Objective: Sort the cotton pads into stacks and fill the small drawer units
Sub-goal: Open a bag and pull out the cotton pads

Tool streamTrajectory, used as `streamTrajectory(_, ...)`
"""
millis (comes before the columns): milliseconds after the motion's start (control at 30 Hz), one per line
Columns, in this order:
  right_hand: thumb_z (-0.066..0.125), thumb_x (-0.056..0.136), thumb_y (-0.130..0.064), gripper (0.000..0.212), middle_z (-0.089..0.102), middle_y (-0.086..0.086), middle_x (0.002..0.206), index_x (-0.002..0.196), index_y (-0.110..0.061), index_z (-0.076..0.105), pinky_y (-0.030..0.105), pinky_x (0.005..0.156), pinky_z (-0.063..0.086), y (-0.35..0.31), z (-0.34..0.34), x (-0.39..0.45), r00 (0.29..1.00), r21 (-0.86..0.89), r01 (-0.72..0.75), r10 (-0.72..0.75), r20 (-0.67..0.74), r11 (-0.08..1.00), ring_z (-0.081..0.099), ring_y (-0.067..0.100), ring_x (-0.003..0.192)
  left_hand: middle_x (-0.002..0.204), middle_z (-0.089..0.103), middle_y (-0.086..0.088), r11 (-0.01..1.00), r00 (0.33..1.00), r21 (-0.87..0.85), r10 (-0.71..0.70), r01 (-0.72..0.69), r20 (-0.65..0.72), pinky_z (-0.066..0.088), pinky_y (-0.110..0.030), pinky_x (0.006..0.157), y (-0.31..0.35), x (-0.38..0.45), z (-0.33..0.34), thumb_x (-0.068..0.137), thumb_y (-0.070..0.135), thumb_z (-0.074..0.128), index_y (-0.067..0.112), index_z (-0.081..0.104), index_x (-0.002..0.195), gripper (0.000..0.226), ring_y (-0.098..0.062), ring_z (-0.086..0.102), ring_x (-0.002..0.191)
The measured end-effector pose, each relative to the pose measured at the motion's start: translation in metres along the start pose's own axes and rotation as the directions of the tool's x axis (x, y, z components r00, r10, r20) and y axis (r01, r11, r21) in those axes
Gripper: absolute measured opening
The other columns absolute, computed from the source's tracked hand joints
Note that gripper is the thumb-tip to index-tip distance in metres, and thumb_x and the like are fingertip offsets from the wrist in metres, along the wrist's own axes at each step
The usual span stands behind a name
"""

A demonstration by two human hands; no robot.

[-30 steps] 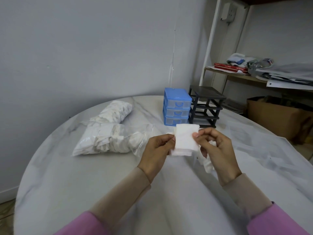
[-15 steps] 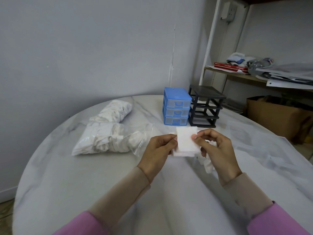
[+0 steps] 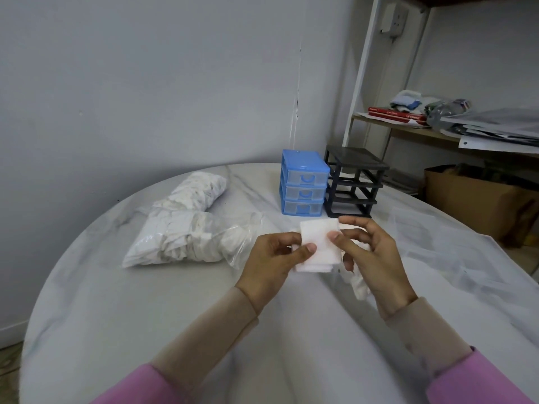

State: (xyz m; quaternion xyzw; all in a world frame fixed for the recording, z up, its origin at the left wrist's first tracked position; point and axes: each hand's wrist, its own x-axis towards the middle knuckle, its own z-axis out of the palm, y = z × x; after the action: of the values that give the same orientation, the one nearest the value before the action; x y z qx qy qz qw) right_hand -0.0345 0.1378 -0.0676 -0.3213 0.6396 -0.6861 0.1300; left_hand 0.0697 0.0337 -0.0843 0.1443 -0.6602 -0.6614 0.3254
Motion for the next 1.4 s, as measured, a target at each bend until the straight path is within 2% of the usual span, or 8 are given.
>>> streamTrajectory(133, 0.066, 0.083, -0.008, 0.003, 0.057, -0.001, 0.070, 0.083, -0.010, 0.065, 0.013, 0.046, 0.038, 0.000, -0.001, 0.001, 1.000, -0.024, -0.016, 0.016, 0.006, 1.000, 0.040, 0.004, 0.039, 0.087, 0.064, -0.013, 1.000, 1.000, 0.014, -0.017, 0.017, -0.023, 0.047, -0.017, 0.069, -0.002, 0.001, -0.001, 0.084, 0.001, 0.061, -0.012, 0.066, 0.095, 0.018, -0.016, 0.058, 0.078)
streamTrajectory(400, 0.057, 0.089, -0.005, 0.009, 0.049, -0.001, 0.064, 0.083, -0.010, 0.060, 0.013, 0.047, 0.036, -0.003, -0.005, 0.005, 0.995, 0.086, -0.002, 0.010, -0.095, 0.996, 0.038, 0.004, 0.039, 0.087, 0.067, -0.003, 0.999, 1.000, 0.036, -0.006, 0.007, -0.016, 0.049, -0.018, 0.070, 0.002, -0.001, -0.002, 0.087, -0.006, 0.055, 0.014, 0.068, 0.092, 0.025, -0.011, 0.060, 0.075)
streamTrajectory(667, 0.064, 0.085, -0.008, 0.010, 0.056, -0.007, 0.059, 0.077, -0.013, 0.062, 0.020, 0.048, 0.039, 0.004, 0.000, -0.001, 0.999, -0.028, 0.000, 0.001, 0.034, 1.000, 0.041, 0.010, 0.039, 0.090, 0.065, -0.008, 1.000, 0.999, 0.007, 0.009, -0.010, 0.054, 0.052, -0.020, 0.065, 0.006, -0.005, 0.000, 0.084, -0.022, 0.039, 0.013, 0.055, 0.110, 0.046, -0.009, 0.063, 0.074)
streamTrajectory(833, 0.063, 0.087, -0.011, 0.012, 0.059, -0.006, 0.070, 0.076, -0.016, 0.060, 0.015, 0.046, 0.040, 0.004, 0.002, -0.004, 0.997, -0.099, 0.072, -0.070, 0.020, 0.993, 0.042, 0.007, 0.038, 0.093, 0.064, -0.007, 0.997, 0.998, -0.069, -0.022, 0.026, 0.063, 0.052, -0.015, 0.062, 0.010, -0.008, 0.002, 0.092, -0.010, 0.038, 0.017, 0.048, 0.126, 0.044, -0.003, 0.062, 0.072)
streamTrajectory(1000, 0.064, 0.086, -0.014, 0.011, 0.059, -0.004, 0.070, 0.076, -0.018, 0.061, 0.015, 0.046, 0.040, 0.005, 0.001, -0.003, 0.994, -0.167, 0.109, -0.108, 0.012, 0.980, 0.041, 0.006, 0.038, 0.100, 0.064, -0.003, 0.990, 0.994, -0.090, -0.108, 0.110, 0.022, 0.052, -0.016, 0.064, 0.012, -0.007, 0.003, 0.099, 0.013, 0.036, 0.021, 0.058, 0.114, 0.028, -0.010, 0.063, 0.081)
streamTrajectory(1100, 0.064, 0.086, -0.016, 0.012, 0.060, -0.006, 0.072, 0.076, -0.022, 0.061, 0.015, 0.046, 0.040, 0.006, 0.001, -0.003, 0.990, -0.204, 0.139, -0.137, 0.027, 0.969, 0.043, 0.004, 0.042, 0.099, 0.066, -0.004, 0.988, 0.994, -0.106, -0.107, 0.108, 0.020, 0.052, -0.017, 0.063, 0.011, -0.007, 0.003, 0.097, 0.020, 0.044, 0.016, 0.059, 0.115, 0.024, -0.010, 0.065, 0.080)
streamTrajectory(1200, 0.064, 0.087, -0.021, 0.010, 0.062, -0.010, 0.077, 0.079, -0.027, 0.061, 0.015, 0.053, 0.039, 0.006, 0.000, -0.003, 0.987, -0.266, 0.161, -0.155, 0.044, 0.950, 0.047, 0.003, 0.053, 0.087, 0.066, -0.004, 0.989, 0.997, -0.126, -0.072, 0.072, 0.005, 0.052, -0.017, 0.058, 0.009, -0.005, 0.003, 0.091, 0.005, 0.052, 0.005, 0.056, 0.116, 0.025, -0.003, 0.065, 0.068)
streamTrajectory(1400, 0.072, 0.079, -0.028, 0.017, 0.061, -0.004, 0.086, 0.088, -0.026, 0.058, 0.015, 0.045, 0.037, 0.004, -0.005, 0.000, 0.986, -0.289, 0.017, 0.032, 0.165, 0.957, 0.047, 0.008, 0.051, 0.090, 0.069, -0.008, 0.988, 0.999, -0.157, -0.003, -0.005, -0.050, 0.054, -0.019, 0.066, 0.007, -0.003, -0.001, 0.089, 0.001, 0.054, 0.000, 0.057, 0.112, 0.023, -0.008, 0.067, 0.075)
